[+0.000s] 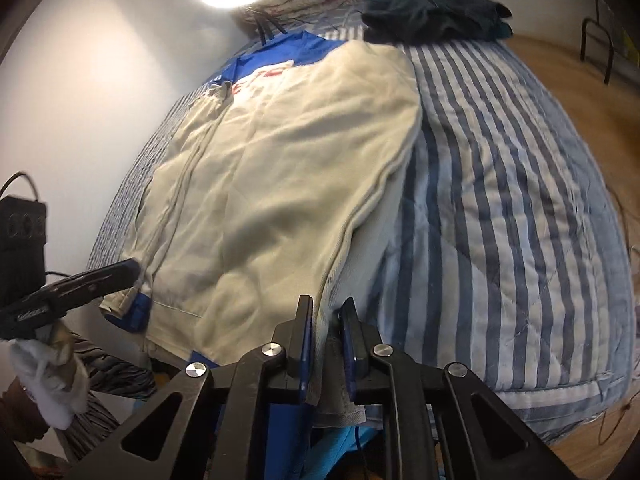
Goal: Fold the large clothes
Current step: 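Fold the held jacket side over the back toward the center with the right gripper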
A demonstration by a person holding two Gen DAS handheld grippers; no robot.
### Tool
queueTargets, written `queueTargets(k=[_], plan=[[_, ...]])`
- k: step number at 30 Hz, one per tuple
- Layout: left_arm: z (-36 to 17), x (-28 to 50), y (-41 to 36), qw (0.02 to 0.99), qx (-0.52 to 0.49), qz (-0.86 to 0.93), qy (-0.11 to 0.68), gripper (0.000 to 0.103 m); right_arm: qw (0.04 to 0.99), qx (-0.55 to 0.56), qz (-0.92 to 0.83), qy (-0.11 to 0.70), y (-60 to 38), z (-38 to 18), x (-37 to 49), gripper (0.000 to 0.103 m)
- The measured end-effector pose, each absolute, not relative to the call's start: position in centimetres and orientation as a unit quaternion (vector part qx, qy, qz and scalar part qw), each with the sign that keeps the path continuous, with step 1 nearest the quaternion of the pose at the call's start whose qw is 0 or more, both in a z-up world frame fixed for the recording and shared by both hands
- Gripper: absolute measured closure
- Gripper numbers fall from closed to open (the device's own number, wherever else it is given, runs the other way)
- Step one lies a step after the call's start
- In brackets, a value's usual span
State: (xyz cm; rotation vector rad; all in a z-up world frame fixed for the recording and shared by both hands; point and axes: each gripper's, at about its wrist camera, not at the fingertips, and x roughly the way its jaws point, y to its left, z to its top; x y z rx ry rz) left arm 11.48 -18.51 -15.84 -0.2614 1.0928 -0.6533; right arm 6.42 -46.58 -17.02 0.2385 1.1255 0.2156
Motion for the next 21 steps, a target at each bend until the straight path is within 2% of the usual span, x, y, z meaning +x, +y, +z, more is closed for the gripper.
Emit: queueTargets(k=[11,21], plan=[[-14.4,12.1,-9.9,0.815,-0.197,-0.244,0.487,0.089,0.854,-0.023,0.165,0.493,-37.7,-12.6,8.6,0.092],[-15.7,11.7,-4.6,0.806,-0.258,-0.207,0.491,0.089,0.813,-0.090,0.249,0.518,-28.1,-15.1,10.4,0.092]])
